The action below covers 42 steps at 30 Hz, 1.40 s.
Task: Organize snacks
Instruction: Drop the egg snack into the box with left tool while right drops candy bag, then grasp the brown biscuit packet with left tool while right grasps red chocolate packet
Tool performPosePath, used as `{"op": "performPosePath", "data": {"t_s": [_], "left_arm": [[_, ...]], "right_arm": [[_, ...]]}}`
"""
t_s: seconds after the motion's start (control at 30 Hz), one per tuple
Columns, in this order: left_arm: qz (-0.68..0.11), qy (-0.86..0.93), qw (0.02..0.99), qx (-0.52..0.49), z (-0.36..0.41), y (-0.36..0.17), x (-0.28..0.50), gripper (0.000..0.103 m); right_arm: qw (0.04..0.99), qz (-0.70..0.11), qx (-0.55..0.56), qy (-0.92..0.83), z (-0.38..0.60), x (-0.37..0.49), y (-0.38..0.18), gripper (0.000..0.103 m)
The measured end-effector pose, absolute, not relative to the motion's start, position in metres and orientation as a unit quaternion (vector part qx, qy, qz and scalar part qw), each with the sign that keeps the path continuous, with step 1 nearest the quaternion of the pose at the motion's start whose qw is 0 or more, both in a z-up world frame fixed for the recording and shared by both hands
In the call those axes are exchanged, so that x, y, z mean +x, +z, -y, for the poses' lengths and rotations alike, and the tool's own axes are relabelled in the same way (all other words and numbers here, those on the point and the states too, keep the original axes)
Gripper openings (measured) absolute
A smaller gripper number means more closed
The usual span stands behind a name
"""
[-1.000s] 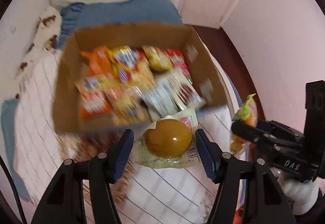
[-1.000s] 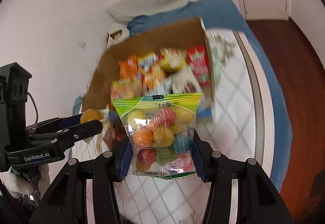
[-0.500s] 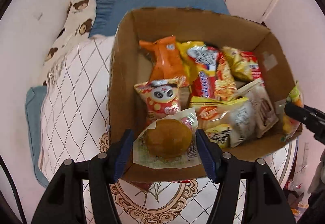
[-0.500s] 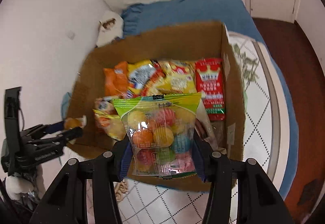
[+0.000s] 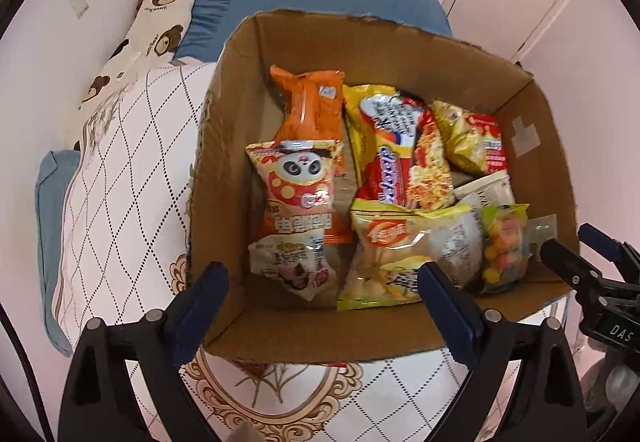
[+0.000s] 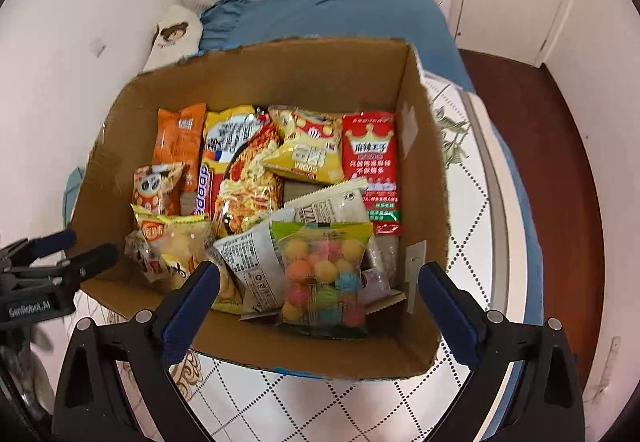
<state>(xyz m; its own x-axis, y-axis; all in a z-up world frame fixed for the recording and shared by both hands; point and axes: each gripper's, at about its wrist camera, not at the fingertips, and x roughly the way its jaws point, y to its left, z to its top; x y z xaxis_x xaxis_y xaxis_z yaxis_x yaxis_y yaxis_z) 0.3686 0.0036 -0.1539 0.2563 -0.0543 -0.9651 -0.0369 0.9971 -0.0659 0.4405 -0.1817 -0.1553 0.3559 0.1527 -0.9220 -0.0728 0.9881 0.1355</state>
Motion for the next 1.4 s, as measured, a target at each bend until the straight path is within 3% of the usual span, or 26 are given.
{"op": "performPosePath", "data": {"t_s": [0.97,1.23,1.4], "left_arm": [[-0.435,-0.003,0.900,-0.009,0.030,-0.035,0.253,0.097],[-0.411,0.014,0.911,-0.019,0.019,-0.024,0.233,0.097],[-0.416,0.059,0.907,-0.032,-0.017,-0.047,0.220,0.097]], "right_arm": [[0.898,-0.437,0.028,0.032,0.191,0.316,-0.035,0.103],[0.901,-0.429,0.049,0.037,0.187,0.293,-0.028,0.103],[0.883,-0.462,0.057,0.067,0.162,0.293,-0.057,0.103]]}}
